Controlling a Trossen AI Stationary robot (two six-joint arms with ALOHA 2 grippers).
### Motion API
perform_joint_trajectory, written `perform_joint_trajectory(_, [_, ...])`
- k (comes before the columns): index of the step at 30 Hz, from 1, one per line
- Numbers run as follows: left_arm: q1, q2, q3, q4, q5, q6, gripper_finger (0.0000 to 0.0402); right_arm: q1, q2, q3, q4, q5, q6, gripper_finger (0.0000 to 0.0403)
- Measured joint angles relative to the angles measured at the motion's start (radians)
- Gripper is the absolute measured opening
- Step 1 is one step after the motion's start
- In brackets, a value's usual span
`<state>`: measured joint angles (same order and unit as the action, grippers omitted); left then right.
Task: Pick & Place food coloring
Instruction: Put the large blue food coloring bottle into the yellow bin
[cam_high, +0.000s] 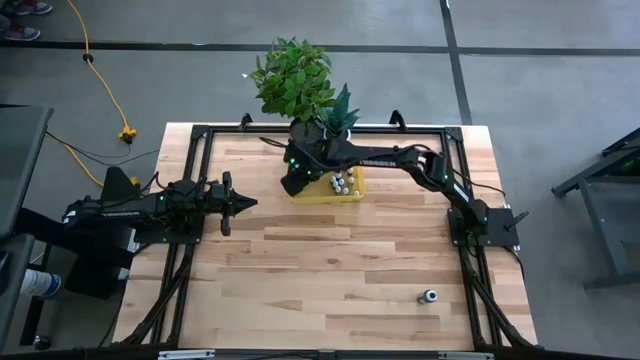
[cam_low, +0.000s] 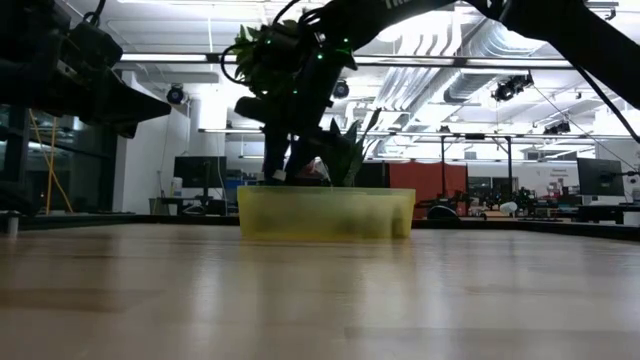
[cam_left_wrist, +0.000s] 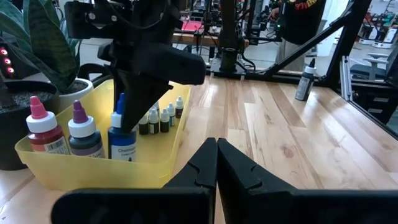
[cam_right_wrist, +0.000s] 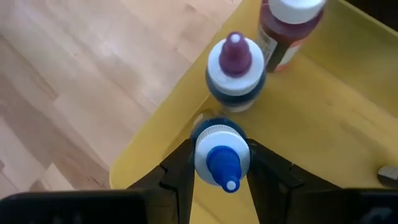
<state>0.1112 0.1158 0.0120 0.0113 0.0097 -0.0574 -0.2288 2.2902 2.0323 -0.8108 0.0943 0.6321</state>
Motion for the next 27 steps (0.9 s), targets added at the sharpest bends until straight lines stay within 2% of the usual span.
perform_joint_trajectory(11, [0.0,0.0,0.0,0.0,0.0,0.0,0.0,0.008,0.0,0.002,-0.082,0.006,-0.088,0.0114])
perform_joint_trajectory(22, [0.0,0.0,0.0,0.0,0.0,0.0,0.0,-0.001,0.004,0.072,-0.215,0.116,-0.162,0.0114])
perform_joint_trajectory(27, [0.0,0.0,0.0,0.0,0.0,0.0,0.0,-0.02,0.005,0.072,-0.211,0.11,-0.163,0.0114])
